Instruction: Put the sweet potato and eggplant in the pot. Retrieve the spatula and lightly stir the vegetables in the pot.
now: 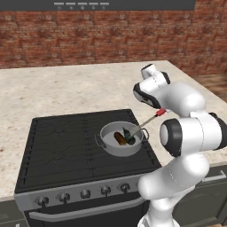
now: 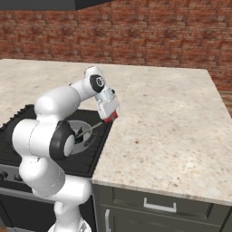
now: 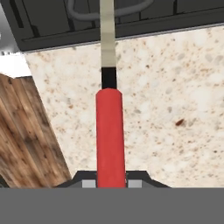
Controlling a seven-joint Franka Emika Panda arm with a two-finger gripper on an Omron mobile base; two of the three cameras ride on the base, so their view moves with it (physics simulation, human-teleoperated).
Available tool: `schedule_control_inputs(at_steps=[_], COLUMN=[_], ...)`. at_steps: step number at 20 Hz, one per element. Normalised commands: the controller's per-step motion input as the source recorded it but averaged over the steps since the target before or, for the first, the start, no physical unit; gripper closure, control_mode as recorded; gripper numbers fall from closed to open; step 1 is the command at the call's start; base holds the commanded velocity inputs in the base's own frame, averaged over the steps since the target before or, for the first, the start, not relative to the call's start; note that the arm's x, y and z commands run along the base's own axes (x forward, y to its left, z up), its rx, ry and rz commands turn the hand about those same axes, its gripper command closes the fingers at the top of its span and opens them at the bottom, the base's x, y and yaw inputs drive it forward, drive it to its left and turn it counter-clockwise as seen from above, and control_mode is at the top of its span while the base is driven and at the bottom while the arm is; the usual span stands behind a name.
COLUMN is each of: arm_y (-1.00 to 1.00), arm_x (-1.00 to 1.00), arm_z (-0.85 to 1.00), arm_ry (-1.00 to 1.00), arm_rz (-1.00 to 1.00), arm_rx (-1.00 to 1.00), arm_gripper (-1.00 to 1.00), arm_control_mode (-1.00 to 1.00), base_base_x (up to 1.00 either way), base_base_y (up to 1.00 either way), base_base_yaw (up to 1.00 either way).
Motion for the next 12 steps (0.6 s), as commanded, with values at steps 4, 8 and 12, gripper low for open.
schedule_control_inputs(at_steps=[4, 8, 12], arm_y=[0.17, 0.22, 0.43], arm_x=[0.01, 0.0, -0.02], arm_z=[-0.02, -0.01, 0.0], arm_ry=[0.0, 0.0, 0.0], arm_rz=[0.0, 0.0, 0.01], arm_rx=[-0.1, -0.08, -0.03], arm_gripper=[1.0, 1.0, 1.0], arm_control_mode=[-1.0, -1.0, -1.0], base_base_x=[0.0, 0.0, 0.0], base_base_y=[0.0, 0.0, 0.0], base_base_yaw=[0.0, 0.0, 0.0])
